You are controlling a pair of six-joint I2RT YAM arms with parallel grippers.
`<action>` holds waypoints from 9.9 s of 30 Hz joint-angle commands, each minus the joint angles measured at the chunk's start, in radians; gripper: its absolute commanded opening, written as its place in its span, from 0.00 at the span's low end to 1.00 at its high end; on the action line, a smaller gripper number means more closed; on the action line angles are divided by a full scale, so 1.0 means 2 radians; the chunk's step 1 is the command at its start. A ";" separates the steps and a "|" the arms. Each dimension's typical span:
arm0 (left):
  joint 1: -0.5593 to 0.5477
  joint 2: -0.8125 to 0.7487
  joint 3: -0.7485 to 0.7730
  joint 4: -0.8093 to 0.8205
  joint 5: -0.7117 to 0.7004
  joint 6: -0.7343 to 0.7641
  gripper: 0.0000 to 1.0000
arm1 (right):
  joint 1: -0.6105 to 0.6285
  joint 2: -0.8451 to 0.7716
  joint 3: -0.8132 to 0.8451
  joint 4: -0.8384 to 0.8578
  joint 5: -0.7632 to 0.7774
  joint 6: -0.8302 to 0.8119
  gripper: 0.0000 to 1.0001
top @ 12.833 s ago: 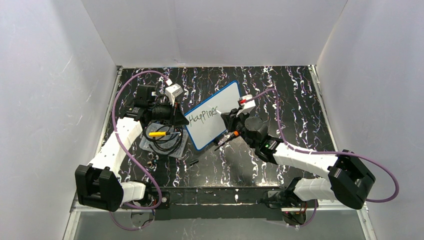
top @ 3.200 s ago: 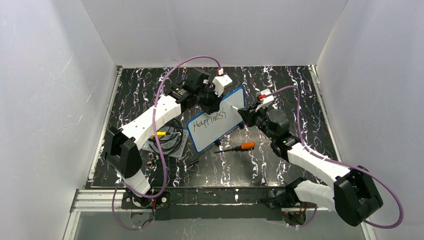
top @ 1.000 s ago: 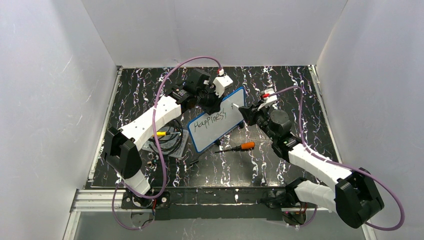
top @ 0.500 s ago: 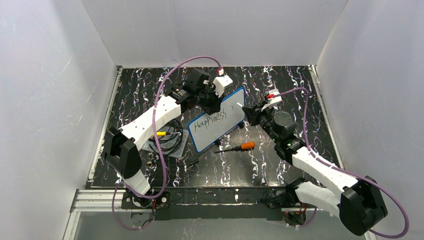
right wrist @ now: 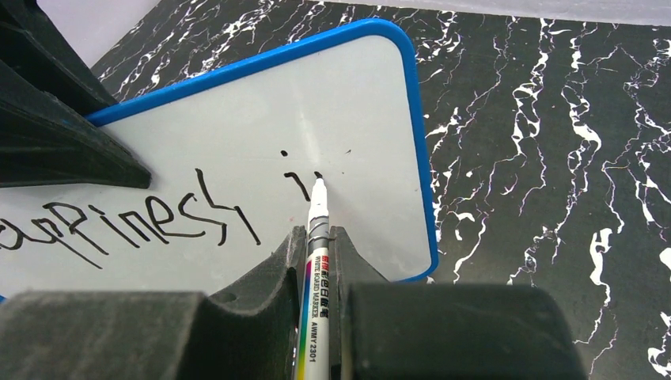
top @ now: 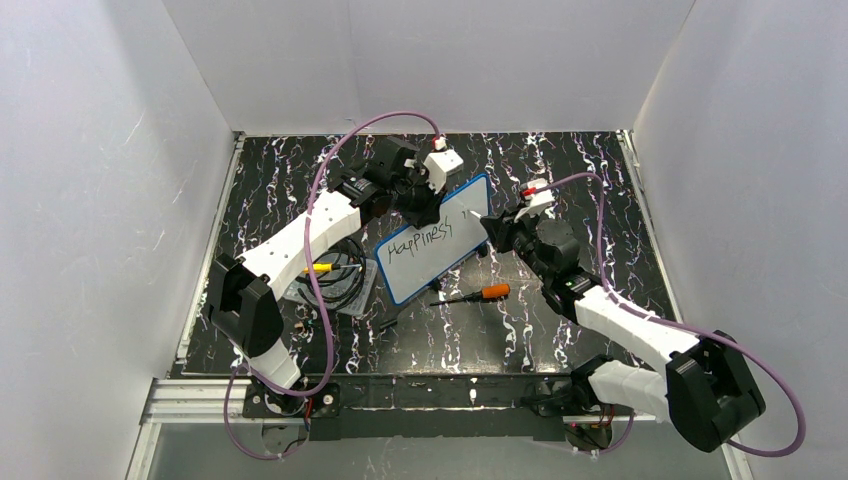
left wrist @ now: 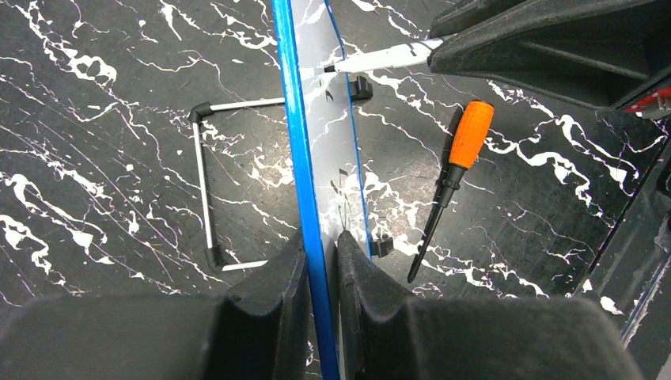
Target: Write a sentence on the whiteboard
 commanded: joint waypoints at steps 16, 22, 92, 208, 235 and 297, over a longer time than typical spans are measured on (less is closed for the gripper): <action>0.006 -0.001 -0.011 -0.023 -0.004 0.015 0.00 | -0.002 0.014 -0.003 0.019 -0.001 0.001 0.01; 0.007 0.000 -0.010 -0.025 -0.005 0.014 0.00 | -0.002 0.013 0.006 0.015 -0.006 0.003 0.01; 0.011 -0.004 -0.007 -0.025 0.003 0.007 0.00 | -0.002 -0.023 0.040 0.011 0.012 0.014 0.01; 0.186 -0.316 -0.297 0.002 0.168 -0.116 0.81 | 0.143 -0.099 0.009 -0.078 -0.078 0.059 0.01; 0.152 -0.252 -0.286 0.023 0.113 -0.095 0.46 | 0.239 0.079 0.043 0.060 0.004 0.020 0.01; 0.137 -0.258 -0.292 0.030 0.121 -0.090 0.00 | 0.243 0.085 0.011 0.041 0.064 0.007 0.01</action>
